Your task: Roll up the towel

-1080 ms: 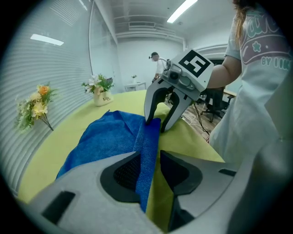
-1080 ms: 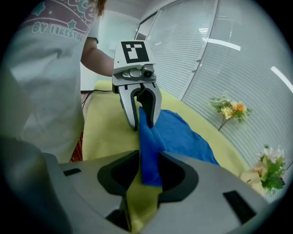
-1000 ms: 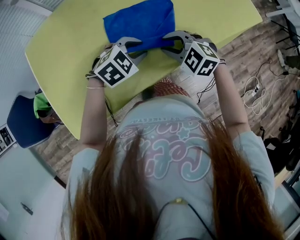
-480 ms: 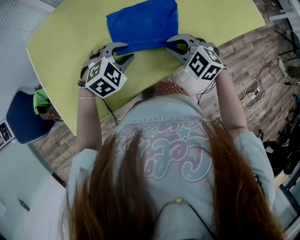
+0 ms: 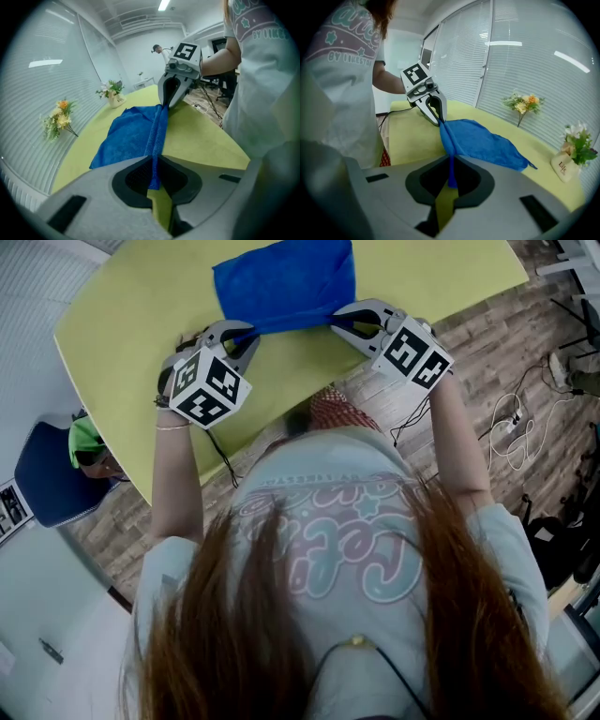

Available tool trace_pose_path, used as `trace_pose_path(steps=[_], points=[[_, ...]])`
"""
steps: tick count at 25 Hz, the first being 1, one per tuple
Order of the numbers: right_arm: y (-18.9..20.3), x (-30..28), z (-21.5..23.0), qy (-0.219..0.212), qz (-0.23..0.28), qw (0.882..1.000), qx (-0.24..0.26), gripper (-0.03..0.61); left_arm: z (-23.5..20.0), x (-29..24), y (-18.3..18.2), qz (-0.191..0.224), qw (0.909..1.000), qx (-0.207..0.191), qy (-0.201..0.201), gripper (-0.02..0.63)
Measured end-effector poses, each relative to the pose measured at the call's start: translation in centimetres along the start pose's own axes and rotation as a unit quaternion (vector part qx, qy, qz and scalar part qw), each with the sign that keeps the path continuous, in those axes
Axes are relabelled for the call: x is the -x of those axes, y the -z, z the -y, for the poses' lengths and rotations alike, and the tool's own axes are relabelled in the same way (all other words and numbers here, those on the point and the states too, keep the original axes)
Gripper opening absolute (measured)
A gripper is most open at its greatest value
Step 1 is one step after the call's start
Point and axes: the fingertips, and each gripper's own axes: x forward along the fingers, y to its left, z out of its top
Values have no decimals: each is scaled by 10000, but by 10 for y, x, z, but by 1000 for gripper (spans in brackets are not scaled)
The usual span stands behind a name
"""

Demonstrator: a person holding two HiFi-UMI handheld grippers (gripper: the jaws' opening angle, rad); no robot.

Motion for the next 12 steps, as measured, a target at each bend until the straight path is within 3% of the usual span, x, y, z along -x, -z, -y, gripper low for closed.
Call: trace_pose_path(steps=[7, 12], points=[[-2, 10, -31, -292, 2, 9992, -267, 29, 26, 17, 1, 88, 9990, 279, 335, 34], [1, 14, -53, -669, -122, 9957, -632, 29, 44, 23, 5, -87, 9963, 400, 758, 34]])
